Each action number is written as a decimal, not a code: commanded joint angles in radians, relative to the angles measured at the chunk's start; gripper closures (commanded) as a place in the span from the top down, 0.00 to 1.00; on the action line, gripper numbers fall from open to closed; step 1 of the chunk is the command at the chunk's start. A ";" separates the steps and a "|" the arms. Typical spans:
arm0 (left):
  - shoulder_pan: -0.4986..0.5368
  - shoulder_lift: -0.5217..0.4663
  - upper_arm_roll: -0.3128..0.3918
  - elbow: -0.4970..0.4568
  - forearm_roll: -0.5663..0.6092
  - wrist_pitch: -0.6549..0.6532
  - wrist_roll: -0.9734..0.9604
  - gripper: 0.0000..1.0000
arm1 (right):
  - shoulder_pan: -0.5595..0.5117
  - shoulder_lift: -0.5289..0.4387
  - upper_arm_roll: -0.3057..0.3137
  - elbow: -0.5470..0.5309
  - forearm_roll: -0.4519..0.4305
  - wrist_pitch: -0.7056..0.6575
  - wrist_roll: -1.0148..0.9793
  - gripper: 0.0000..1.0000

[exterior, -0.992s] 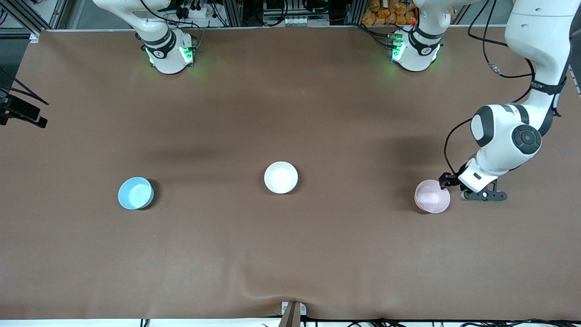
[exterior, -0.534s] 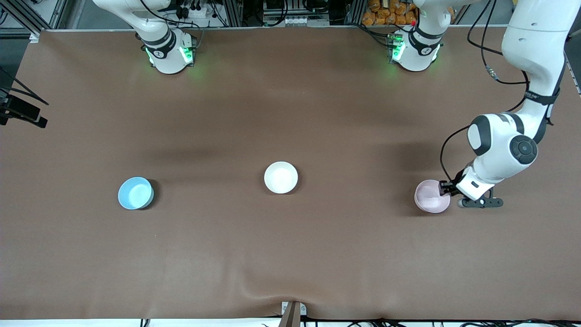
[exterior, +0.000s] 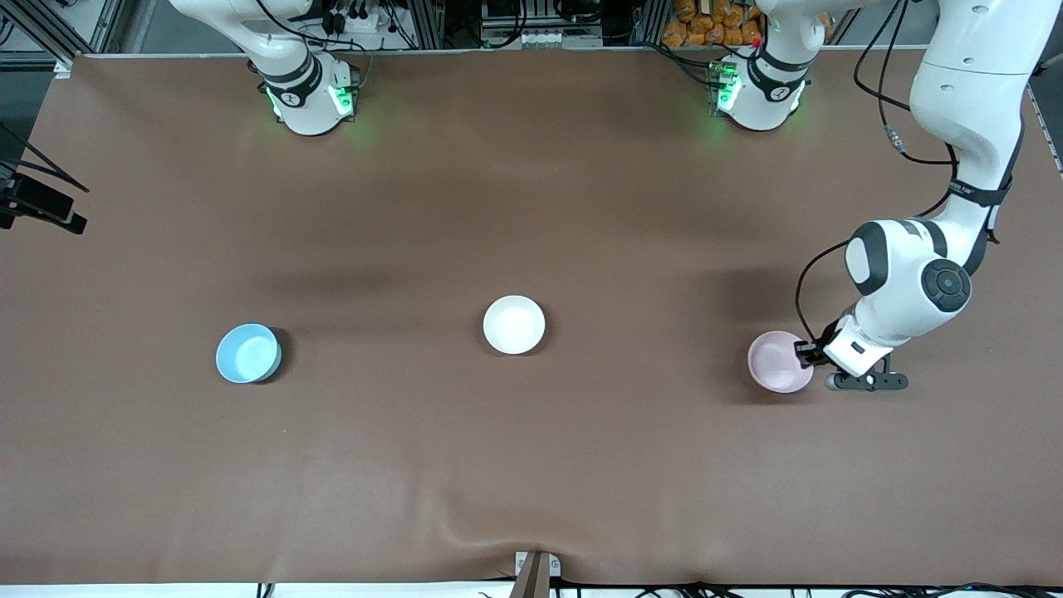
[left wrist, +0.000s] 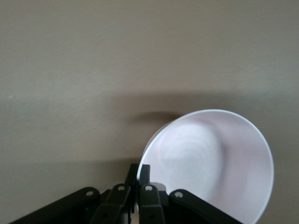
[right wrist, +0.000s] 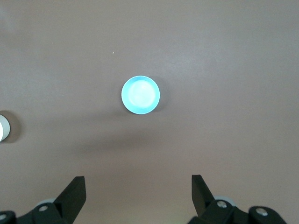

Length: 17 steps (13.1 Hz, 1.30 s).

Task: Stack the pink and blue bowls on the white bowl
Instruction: 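Close the left gripper on the pink bowl rim and lift, then carry the pink bowl over the white bowl and lower it in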

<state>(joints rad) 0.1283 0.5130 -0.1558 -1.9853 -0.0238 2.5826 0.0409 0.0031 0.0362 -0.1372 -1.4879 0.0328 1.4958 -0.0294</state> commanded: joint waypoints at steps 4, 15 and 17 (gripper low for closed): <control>0.002 -0.116 -0.195 0.002 -0.015 -0.162 -0.200 0.00 | -0.002 -0.006 0.001 0.000 -0.005 -0.002 -0.004 1.00; -0.315 0.004 -0.364 0.233 -0.001 -0.222 -0.843 0.00 | 0.000 -0.006 0.001 0.000 -0.005 -0.003 -0.004 1.00; -0.357 0.053 -0.364 0.298 -0.001 -0.222 -0.871 0.00 | 0.000 -0.004 0.002 0.003 -0.004 -0.006 -0.004 1.00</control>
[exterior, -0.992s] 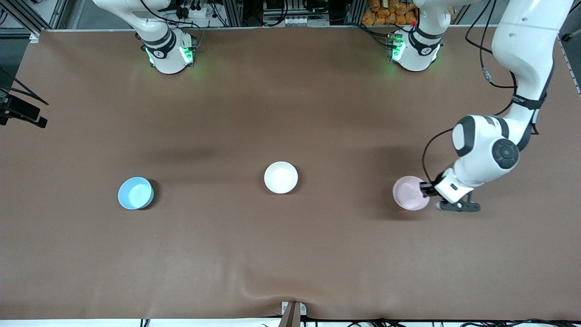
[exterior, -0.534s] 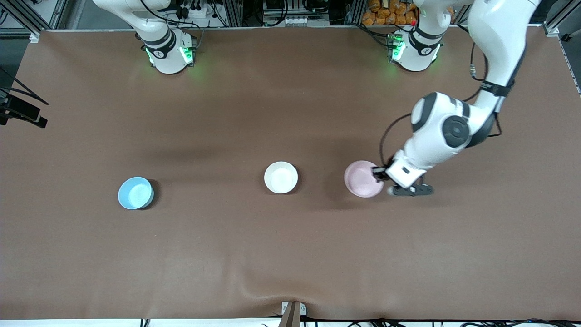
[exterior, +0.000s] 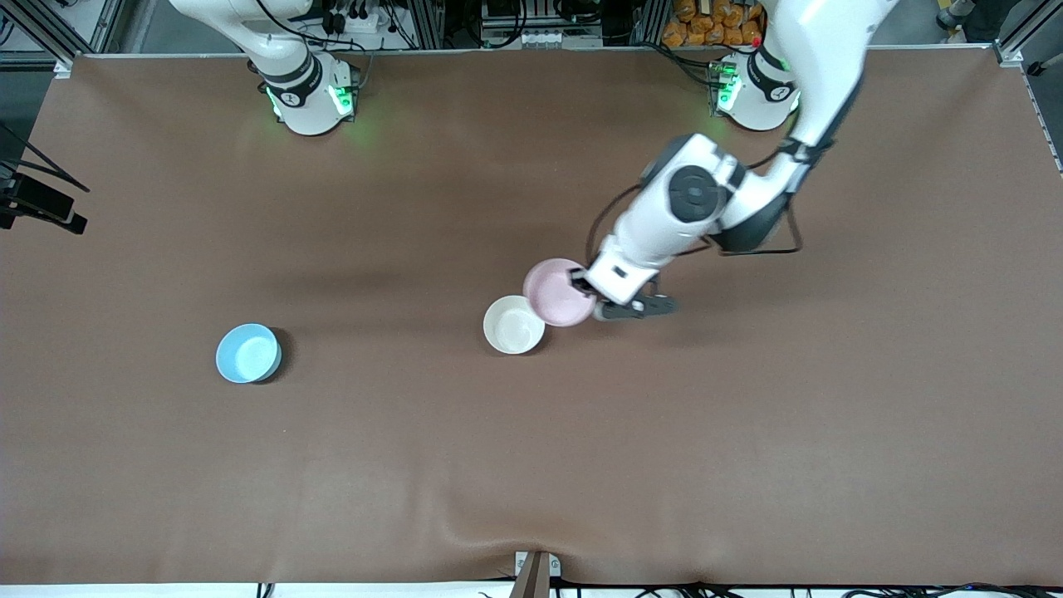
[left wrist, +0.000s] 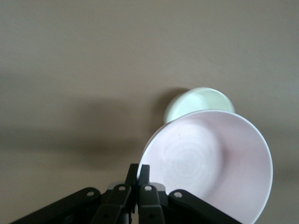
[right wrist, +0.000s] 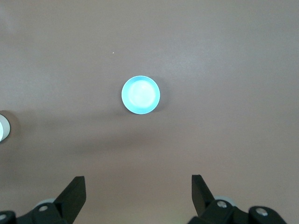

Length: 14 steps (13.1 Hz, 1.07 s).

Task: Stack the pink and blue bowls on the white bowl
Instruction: 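Carry the pink bowl over the white bowl and lower it in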

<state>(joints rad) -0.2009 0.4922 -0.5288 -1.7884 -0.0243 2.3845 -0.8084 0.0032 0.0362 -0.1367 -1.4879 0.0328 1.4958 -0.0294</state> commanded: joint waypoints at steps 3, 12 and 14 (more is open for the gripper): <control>-0.104 0.153 0.036 0.190 0.000 -0.022 -0.034 0.00 | -0.009 0.011 0.000 0.006 0.006 -0.002 -0.003 1.00; -0.258 0.236 0.213 0.282 0.027 -0.019 0.055 0.00 | -0.048 0.171 -0.003 0.011 -0.007 0.003 -0.172 1.00; -0.259 0.247 0.214 0.282 0.036 -0.014 0.058 0.00 | -0.048 0.221 -0.003 0.012 -0.007 0.006 -0.164 1.00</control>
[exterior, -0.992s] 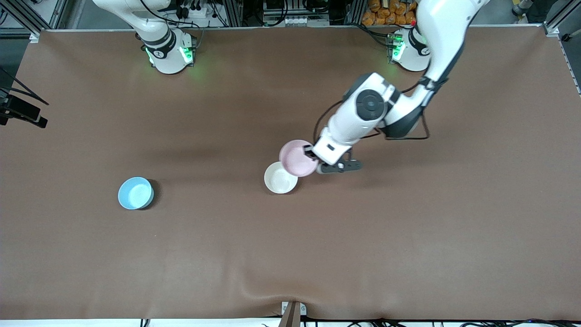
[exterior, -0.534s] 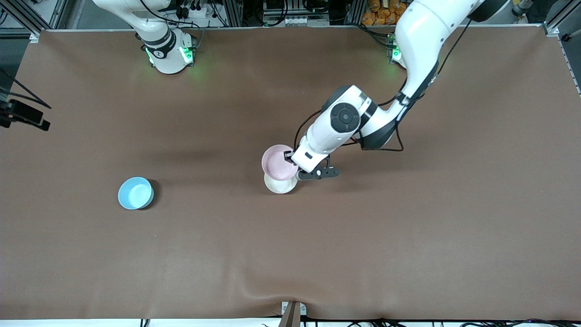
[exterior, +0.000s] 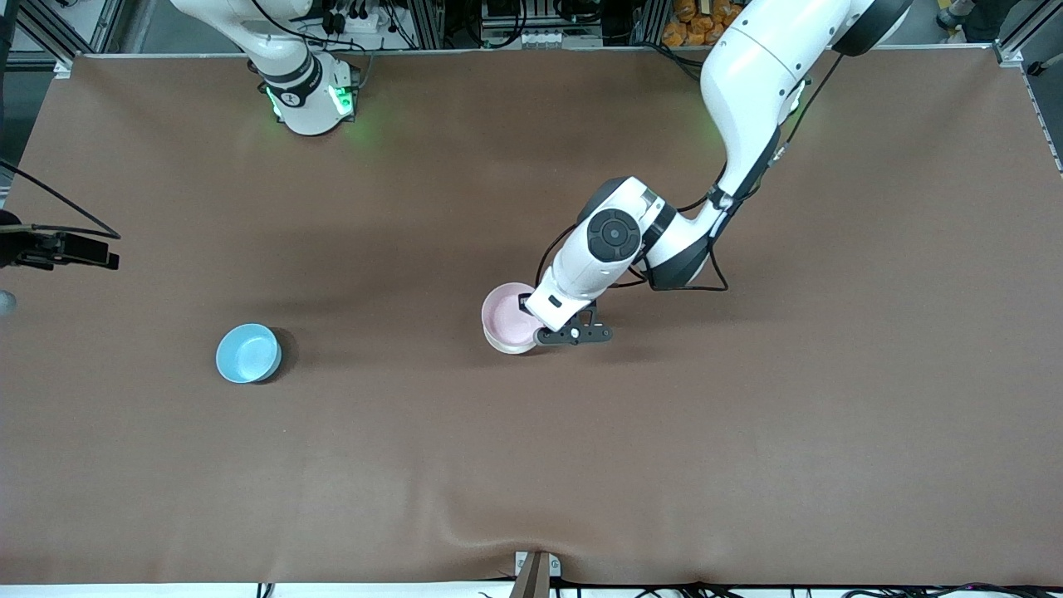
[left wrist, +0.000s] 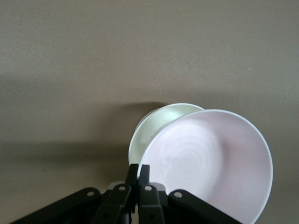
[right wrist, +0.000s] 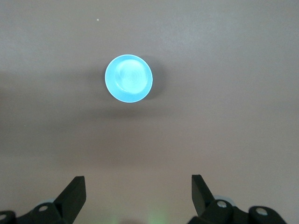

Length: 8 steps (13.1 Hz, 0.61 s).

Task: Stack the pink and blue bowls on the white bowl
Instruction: 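Open the left gripper while the right gripper reaches the blue bowl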

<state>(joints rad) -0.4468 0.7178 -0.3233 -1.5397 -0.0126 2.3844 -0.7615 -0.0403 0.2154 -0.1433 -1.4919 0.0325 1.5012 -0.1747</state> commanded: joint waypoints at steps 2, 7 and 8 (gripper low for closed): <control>-0.016 0.029 0.007 0.033 0.037 -0.014 0.008 0.00 | -0.010 0.085 0.004 0.006 0.006 0.010 -0.028 1.00; -0.023 0.040 0.009 0.033 0.039 -0.011 0.010 0.00 | 0.008 0.134 0.007 -0.163 0.007 0.293 -0.028 1.00; -0.023 0.041 0.009 0.033 0.039 -0.005 0.010 0.00 | 0.008 0.134 0.007 -0.207 0.009 0.345 -0.028 1.00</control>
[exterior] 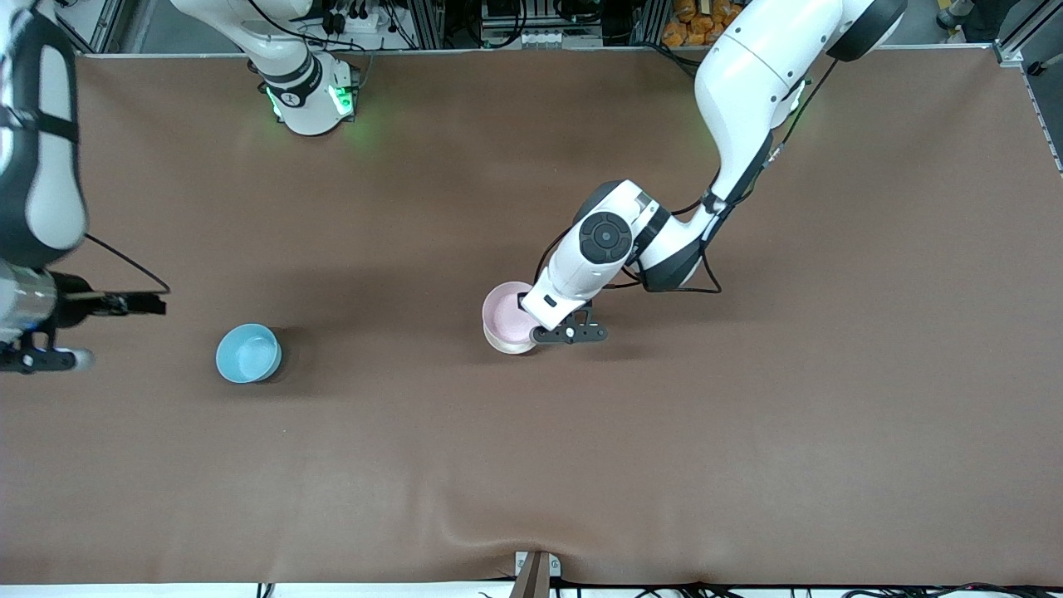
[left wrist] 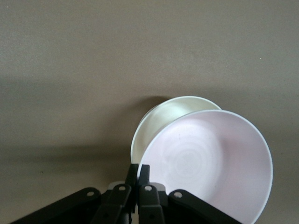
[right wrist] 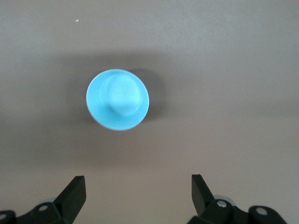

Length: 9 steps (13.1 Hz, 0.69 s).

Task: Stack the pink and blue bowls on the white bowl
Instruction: 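Open the left gripper while the right gripper reaches the blue bowl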

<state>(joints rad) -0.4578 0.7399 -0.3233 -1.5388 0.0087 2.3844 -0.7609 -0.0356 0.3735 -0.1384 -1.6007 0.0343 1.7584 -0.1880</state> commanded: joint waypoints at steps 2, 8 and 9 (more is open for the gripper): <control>-0.012 0.024 0.007 0.032 0.019 0.001 0.011 0.00 | -0.001 -0.025 0.002 -0.180 0.007 0.200 -0.014 1.00; -0.012 0.050 0.007 0.034 0.020 0.039 0.011 0.00 | -0.007 -0.022 0.002 -0.378 0.024 0.525 -0.008 1.00; -0.013 0.053 0.007 0.034 0.020 0.045 0.011 0.00 | -0.006 -0.022 0.003 -0.412 0.036 0.582 -0.005 1.00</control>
<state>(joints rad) -0.4582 0.7678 -0.3228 -1.5371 0.0112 2.4147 -0.7600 -0.0356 0.3788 -0.1397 -1.9181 0.0464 2.2357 -0.1873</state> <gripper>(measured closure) 0.965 0.000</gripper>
